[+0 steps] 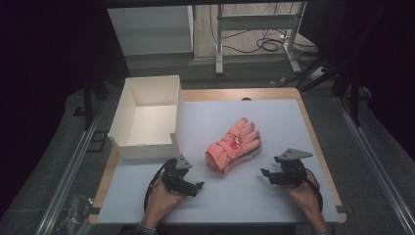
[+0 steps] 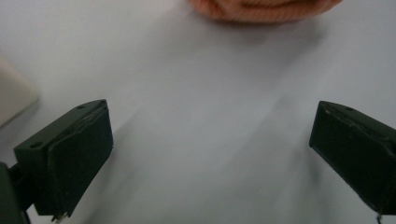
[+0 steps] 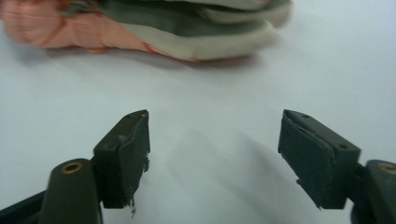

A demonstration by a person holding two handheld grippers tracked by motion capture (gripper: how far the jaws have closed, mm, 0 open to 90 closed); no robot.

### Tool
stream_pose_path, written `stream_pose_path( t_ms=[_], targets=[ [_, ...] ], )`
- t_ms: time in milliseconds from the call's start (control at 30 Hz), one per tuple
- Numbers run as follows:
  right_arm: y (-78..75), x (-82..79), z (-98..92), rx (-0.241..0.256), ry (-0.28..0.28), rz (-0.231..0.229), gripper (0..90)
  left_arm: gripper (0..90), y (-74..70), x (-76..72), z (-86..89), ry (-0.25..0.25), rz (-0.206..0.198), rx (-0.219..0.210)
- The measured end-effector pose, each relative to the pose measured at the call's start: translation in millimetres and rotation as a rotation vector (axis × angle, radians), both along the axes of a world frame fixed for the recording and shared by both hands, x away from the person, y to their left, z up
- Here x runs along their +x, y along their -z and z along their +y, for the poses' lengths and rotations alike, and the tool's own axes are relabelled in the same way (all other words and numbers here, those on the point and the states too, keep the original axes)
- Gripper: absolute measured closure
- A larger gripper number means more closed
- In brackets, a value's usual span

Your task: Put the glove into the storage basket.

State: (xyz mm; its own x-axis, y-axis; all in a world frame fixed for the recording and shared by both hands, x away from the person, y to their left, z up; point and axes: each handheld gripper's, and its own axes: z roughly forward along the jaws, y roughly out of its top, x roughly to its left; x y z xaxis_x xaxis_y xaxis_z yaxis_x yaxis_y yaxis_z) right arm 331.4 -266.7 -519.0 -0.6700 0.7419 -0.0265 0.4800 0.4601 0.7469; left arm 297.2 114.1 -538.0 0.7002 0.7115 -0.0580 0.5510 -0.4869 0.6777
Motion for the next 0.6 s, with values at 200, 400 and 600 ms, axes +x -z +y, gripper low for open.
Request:
stream_pose_path(
  t_ms=[200,400,600],
  targets=[
    [4.2,2.7,-13.0,-0.041,0.061,0.006,19.8,0.0,-15.7,7.1,-8.3,0.040,0.002,-0.012],
    [10.6,5.6,-17.2,-0.042,0.069,0.025,13.3,0.0,-30.8,15.1,-12.0,0.072,0.016,-0.059],
    [11.9,5.3,-16.5,-0.048,0.081,0.022,10.1,0.0,-46.6,26.7,-21.8,0.104,0.013,-0.034]
  ],
)
